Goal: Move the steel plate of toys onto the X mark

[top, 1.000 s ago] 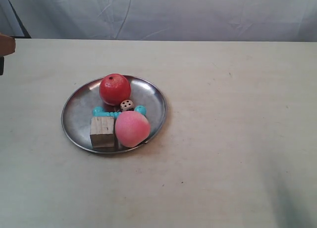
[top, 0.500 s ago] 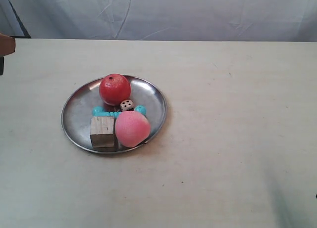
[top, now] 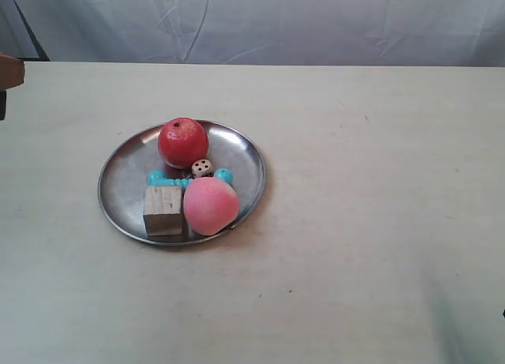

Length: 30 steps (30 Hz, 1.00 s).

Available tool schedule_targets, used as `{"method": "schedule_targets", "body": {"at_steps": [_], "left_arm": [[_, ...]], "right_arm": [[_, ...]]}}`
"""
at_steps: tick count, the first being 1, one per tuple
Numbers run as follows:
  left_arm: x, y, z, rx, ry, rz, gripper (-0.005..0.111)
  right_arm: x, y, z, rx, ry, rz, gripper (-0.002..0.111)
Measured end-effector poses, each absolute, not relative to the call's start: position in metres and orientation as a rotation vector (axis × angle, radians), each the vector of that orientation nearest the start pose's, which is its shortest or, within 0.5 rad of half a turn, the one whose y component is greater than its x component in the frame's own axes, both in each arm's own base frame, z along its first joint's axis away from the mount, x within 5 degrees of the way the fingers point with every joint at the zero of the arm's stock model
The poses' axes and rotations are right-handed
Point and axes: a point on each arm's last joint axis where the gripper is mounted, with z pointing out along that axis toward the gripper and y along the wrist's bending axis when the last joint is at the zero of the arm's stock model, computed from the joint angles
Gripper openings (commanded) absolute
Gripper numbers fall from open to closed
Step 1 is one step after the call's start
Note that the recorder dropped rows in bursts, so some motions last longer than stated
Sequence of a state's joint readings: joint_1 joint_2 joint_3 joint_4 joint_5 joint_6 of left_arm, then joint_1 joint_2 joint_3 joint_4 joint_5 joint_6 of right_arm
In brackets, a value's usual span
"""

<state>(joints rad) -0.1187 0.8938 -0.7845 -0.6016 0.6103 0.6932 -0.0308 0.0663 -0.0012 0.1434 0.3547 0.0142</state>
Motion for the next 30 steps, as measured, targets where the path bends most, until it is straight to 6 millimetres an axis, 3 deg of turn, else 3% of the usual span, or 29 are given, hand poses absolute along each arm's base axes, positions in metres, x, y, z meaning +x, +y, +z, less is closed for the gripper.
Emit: {"method": "schedule_targets", "body": {"at_steps": [7,10,17,18,22,30], "left_arm": [[0.166,-0.045,0.337,0.543,2.021,-0.220,0.000],[0.149,-0.040,0.333,0.498,2.012,-0.188,0.000],[0.091,-0.018,0.310,0.201,1.895,-0.129,0.000],[0.079,-0.014,0.298,0.163,1.845,-0.122,0.000],[0.062,-0.011,0.261,0.104,1.763,-0.147,0.000],[0.061,-0.001,0.199,-0.180,1.728,-0.152,0.000]], "right_arm": [[0.057,0.003,0.178,0.137,1.898,0.127,0.000],[0.057,0.003,0.178,0.144,1.897,0.139,0.000],[0.057,0.004,0.178,0.152,1.897,0.149,0.000],[0.057,0.004,0.178,0.152,1.897,0.149,0.000],[0.057,0.004,0.178,0.152,1.897,0.149,0.000],[0.057,0.004,0.178,0.152,1.897,0.149,0.000]]}}
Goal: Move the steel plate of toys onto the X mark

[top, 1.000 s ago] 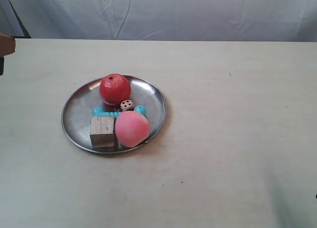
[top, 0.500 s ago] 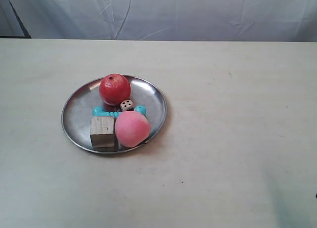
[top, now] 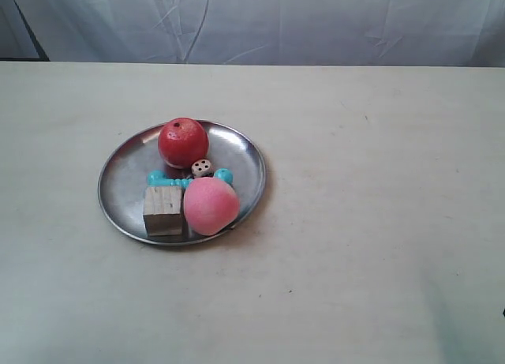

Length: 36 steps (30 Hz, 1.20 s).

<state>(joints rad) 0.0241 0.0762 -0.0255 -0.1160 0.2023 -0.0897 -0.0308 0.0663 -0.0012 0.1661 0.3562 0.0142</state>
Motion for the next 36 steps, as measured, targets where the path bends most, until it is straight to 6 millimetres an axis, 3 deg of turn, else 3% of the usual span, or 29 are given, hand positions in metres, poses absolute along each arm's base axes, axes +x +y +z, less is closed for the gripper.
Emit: {"method": "schedule_targets", "body": {"at_steps": [36], "left_arm": [[0.0566,0.0015,0.1926,-0.171,1.720,-0.089,0.000]], "right_arm": [[0.0570,0.0035,0.1783,0.152,1.897,0.149,0.000]]}}
